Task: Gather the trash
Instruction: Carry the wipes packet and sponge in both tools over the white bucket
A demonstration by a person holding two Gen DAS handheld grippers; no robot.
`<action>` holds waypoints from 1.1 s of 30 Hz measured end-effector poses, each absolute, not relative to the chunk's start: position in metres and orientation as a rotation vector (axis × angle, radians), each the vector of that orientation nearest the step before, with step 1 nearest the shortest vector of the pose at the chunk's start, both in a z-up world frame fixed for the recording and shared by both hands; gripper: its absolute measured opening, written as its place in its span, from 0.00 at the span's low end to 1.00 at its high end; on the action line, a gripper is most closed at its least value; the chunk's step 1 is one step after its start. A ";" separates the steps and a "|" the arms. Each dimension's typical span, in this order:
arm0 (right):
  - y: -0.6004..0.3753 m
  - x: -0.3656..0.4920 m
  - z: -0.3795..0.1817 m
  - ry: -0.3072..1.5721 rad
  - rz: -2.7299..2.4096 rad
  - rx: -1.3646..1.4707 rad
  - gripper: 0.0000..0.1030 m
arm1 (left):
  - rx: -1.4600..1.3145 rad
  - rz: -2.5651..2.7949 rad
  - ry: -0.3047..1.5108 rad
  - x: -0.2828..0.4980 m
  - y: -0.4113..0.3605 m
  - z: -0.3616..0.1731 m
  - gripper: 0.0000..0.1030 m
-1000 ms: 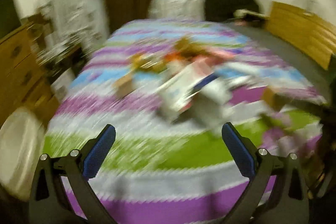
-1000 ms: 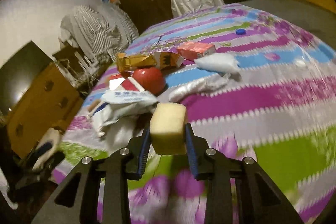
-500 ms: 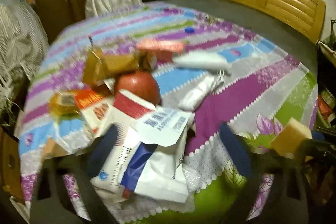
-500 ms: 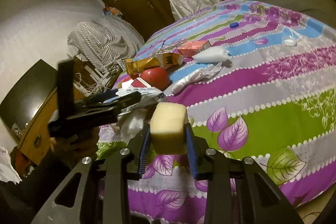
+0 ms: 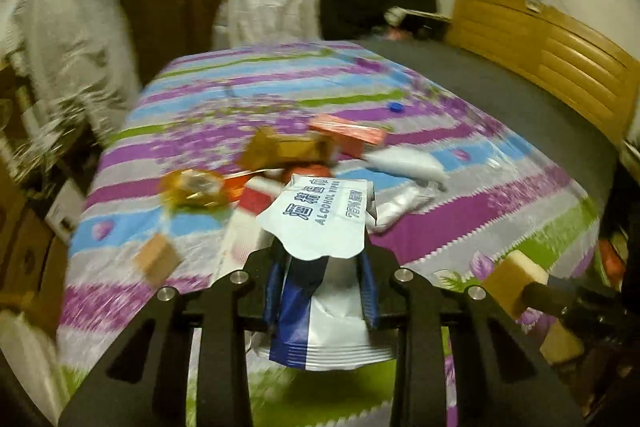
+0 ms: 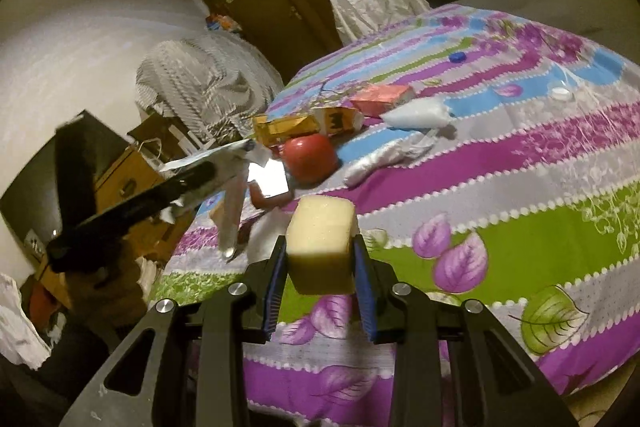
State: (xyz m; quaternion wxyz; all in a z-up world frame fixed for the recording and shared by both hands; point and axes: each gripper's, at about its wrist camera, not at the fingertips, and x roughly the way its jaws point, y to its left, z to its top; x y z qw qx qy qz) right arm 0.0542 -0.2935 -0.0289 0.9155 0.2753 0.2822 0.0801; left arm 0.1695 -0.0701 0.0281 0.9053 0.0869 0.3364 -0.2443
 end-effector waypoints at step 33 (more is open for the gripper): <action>-0.135 0.064 0.045 0.589 0.376 0.275 0.32 | -0.146 -0.191 0.563 0.108 0.131 0.078 0.30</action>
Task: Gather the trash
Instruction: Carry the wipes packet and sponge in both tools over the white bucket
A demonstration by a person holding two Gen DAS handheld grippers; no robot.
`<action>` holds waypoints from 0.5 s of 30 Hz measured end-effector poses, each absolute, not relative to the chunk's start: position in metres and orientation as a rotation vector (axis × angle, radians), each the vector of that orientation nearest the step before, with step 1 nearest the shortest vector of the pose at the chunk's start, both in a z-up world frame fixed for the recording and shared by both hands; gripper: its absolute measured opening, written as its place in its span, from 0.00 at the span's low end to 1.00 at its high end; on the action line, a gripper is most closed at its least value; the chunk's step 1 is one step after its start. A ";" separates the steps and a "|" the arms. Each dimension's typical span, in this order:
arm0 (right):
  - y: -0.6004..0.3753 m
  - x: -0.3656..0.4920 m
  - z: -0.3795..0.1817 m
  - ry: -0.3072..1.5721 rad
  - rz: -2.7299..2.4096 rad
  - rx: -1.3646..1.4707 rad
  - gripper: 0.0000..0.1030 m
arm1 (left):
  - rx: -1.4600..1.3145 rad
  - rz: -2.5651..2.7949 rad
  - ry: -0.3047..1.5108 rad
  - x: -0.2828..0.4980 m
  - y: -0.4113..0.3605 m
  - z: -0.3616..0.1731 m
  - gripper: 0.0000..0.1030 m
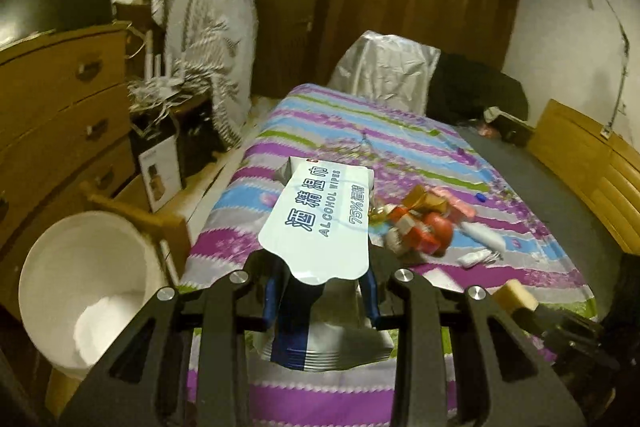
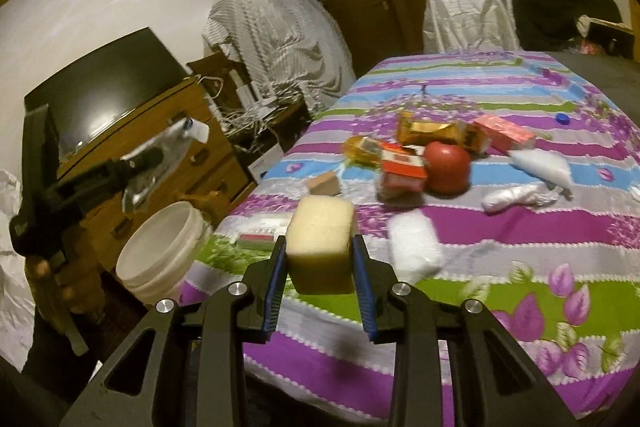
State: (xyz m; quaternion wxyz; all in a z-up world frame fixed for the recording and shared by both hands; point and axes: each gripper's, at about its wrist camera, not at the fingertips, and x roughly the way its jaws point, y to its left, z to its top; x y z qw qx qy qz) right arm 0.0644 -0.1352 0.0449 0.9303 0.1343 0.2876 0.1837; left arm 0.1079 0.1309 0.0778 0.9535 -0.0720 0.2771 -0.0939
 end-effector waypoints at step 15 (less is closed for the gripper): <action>0.000 0.119 0.066 0.629 0.583 0.097 0.32 | -0.089 0.126 0.595 0.077 0.218 0.054 0.30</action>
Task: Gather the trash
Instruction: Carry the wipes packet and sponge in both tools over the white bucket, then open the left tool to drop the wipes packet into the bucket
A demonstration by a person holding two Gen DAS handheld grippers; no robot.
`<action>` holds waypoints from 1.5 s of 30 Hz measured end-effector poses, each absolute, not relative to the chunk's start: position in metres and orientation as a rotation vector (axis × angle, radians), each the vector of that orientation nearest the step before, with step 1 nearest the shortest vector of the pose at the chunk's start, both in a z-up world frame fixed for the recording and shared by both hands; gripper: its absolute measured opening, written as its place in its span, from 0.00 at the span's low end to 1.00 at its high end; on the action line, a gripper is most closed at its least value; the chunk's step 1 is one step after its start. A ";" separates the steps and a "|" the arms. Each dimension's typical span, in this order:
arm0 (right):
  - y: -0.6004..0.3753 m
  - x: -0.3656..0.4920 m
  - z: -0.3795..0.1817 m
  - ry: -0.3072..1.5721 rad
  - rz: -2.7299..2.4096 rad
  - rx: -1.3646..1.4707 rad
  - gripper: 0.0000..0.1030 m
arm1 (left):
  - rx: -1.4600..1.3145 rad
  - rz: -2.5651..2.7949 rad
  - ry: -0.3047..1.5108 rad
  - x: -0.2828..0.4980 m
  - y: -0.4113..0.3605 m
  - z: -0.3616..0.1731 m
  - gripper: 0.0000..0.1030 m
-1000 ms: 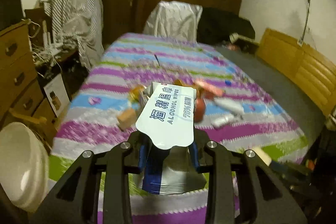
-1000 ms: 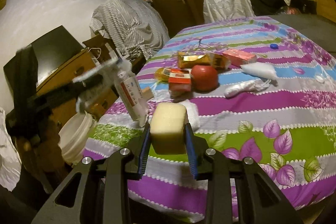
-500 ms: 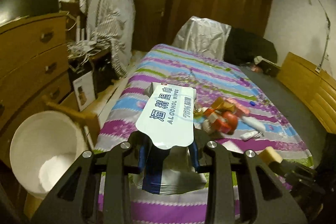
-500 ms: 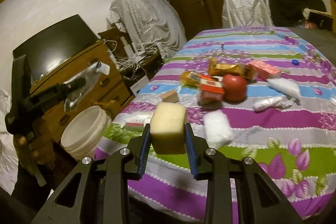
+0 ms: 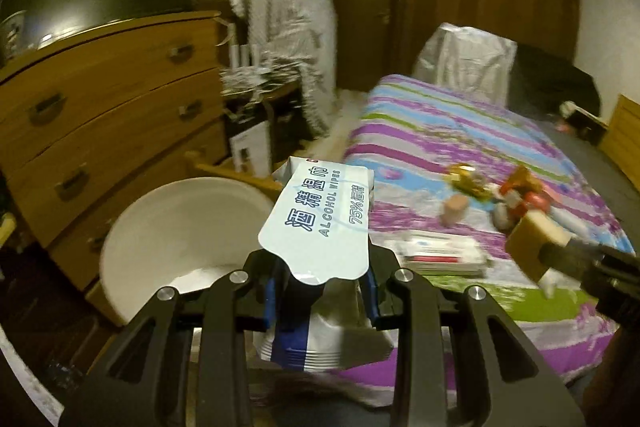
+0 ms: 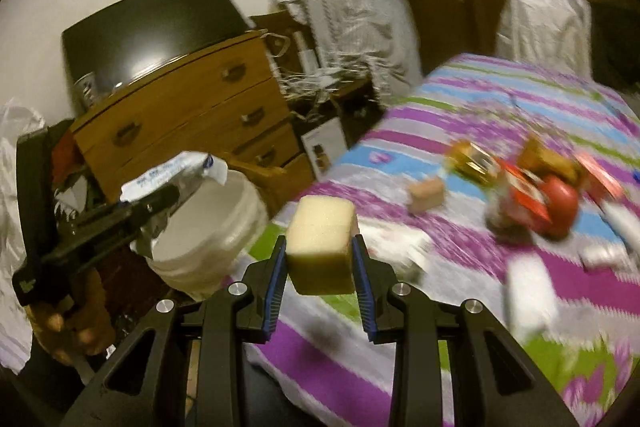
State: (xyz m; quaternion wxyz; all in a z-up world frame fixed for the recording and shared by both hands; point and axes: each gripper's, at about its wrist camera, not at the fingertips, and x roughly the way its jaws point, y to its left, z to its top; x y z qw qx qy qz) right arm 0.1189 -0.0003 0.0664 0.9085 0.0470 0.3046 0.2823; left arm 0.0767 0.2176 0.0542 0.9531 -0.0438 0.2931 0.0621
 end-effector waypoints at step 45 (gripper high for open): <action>0.290 0.240 0.067 0.823 0.862 -0.131 0.65 | -0.198 0.444 0.811 0.124 0.389 0.004 0.63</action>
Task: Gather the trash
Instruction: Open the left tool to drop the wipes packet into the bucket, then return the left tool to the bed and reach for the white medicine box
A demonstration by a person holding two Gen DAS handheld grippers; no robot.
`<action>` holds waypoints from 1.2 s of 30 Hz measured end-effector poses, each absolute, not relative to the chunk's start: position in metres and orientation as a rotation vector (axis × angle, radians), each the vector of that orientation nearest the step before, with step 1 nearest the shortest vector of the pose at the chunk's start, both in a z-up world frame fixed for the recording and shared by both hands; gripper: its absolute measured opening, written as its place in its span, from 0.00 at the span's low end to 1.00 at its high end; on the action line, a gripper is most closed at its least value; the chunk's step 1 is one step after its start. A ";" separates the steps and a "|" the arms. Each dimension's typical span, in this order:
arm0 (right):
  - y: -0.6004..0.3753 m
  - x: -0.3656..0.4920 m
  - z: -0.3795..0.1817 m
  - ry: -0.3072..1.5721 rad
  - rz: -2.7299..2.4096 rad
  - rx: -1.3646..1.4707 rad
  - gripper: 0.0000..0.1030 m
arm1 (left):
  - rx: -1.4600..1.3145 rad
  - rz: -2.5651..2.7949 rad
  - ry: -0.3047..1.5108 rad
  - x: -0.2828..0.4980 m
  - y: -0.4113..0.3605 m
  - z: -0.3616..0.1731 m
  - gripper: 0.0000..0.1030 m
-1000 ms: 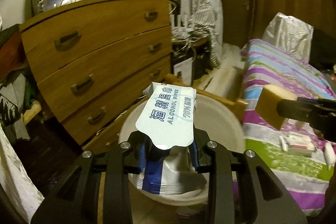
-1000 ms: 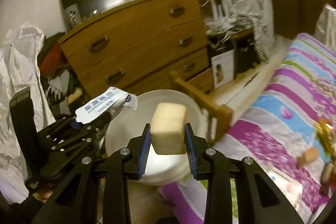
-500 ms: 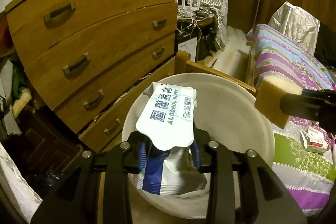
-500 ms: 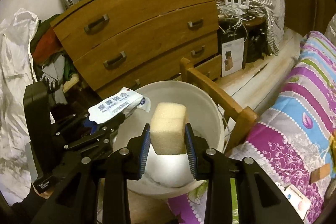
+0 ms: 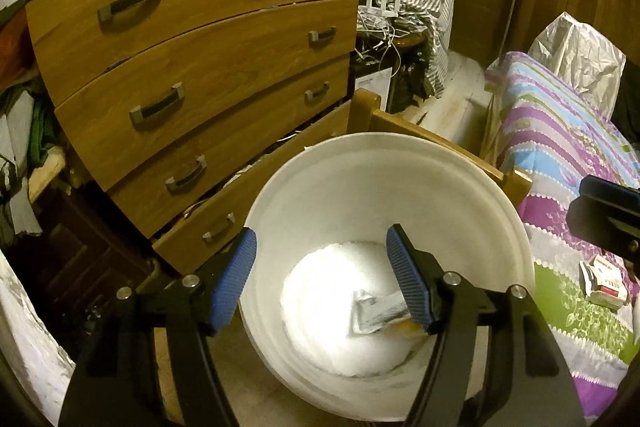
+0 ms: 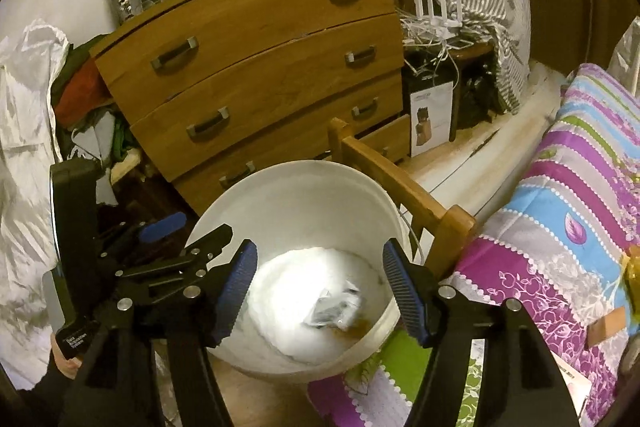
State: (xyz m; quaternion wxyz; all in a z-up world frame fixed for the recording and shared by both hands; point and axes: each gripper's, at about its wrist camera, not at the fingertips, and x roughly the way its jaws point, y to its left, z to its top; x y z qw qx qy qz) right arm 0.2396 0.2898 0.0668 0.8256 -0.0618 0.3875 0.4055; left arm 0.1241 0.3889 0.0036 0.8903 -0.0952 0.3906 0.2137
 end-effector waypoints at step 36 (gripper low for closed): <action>-0.147 0.140 0.000 0.686 0.213 0.147 0.83 | 0.167 -0.156 0.787 0.144 0.129 -0.014 0.82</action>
